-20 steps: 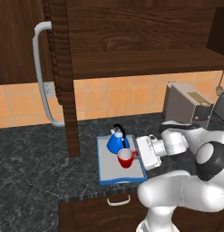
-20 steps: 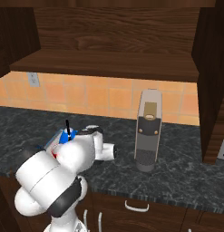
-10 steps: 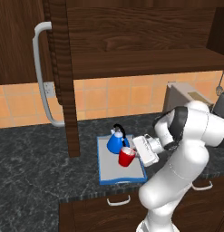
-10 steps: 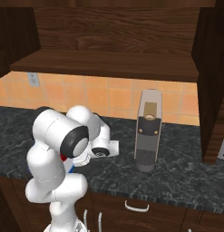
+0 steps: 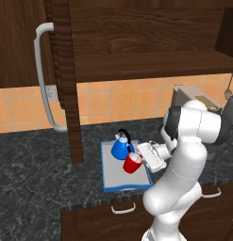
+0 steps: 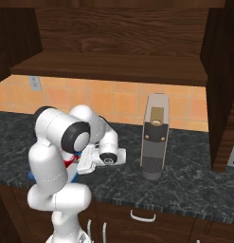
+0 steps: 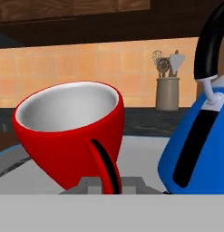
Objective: Pick the kettle from the counter and place it on the tray. Then pick the mug from the cabinet and place it on the tray. Then close the cabinet doors.
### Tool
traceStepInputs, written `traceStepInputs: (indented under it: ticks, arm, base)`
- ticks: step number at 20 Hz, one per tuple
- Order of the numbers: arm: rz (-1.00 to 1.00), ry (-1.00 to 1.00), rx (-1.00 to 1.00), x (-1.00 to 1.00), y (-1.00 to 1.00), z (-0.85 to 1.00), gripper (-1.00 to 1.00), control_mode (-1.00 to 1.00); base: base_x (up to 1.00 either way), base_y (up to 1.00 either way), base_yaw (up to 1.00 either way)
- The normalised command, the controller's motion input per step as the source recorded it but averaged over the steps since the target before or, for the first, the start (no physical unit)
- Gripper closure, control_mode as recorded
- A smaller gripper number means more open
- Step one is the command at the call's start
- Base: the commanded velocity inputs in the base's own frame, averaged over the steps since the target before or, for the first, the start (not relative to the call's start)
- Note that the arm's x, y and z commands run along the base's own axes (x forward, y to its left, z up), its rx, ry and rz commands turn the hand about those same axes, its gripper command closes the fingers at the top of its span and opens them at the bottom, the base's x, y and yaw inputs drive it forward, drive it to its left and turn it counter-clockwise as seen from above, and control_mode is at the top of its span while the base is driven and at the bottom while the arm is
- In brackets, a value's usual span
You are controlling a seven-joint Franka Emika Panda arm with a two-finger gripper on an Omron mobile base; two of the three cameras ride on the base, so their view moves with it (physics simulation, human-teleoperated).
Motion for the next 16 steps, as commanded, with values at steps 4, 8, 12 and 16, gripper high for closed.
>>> traceStepInputs:
  ticks: [4, 8, 12, 16]
  arm:
    - [0.00, 0.07, -0.03, -0.30, 0.32, 0.01, 1.00, -1.00]
    - [-0.04, 0.00, -0.04, -0.36, 0.18, 0.04, 1.00, -1.00]
    - [-0.06, 0.00, -0.02, -0.29, 0.00, 0.13, -1.00, -1.00]
    - [-0.08, 0.00, 0.00, -0.38, -0.06, 0.18, -1.00, -1.00]
  base:
    - [0.00, 0.00, 0.00]
    - [0.00, 0.00, 0.00]
    - [0.00, 0.00, 0.00]
    - [0.00, 0.00, 0.00]
